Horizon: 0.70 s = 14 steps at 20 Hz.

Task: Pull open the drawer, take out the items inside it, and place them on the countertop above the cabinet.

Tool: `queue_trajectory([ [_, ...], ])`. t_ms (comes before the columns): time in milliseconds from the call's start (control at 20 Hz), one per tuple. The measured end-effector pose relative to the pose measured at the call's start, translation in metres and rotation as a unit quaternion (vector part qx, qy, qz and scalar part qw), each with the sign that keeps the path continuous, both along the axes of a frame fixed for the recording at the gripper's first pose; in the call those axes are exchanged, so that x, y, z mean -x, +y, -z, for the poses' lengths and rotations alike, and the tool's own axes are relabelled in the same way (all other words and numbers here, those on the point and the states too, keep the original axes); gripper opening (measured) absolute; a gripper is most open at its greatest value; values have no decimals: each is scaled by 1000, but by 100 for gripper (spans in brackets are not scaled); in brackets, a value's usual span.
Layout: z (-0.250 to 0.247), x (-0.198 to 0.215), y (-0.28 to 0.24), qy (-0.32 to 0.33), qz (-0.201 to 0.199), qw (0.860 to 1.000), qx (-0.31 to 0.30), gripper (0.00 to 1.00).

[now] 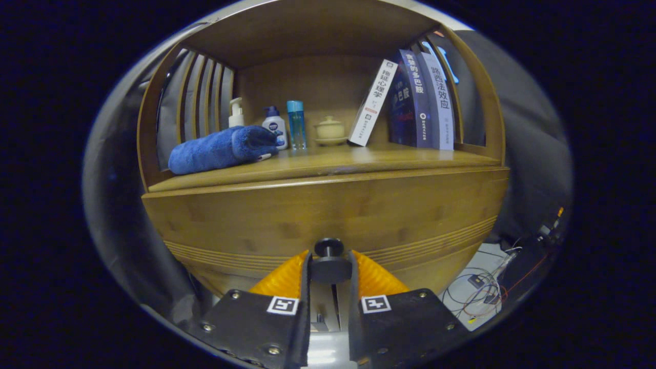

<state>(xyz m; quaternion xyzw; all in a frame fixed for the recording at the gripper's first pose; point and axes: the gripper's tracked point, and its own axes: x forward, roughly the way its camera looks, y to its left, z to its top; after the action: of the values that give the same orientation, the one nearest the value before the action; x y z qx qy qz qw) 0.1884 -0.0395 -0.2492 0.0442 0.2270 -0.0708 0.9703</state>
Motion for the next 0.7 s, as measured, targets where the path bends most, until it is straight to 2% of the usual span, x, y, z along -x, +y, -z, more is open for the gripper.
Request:
queue_trajectory([
  [250,-6,35,3,4,20,1000,4,30],
  [700,-14,83,6,13,27,999,22,30],
])
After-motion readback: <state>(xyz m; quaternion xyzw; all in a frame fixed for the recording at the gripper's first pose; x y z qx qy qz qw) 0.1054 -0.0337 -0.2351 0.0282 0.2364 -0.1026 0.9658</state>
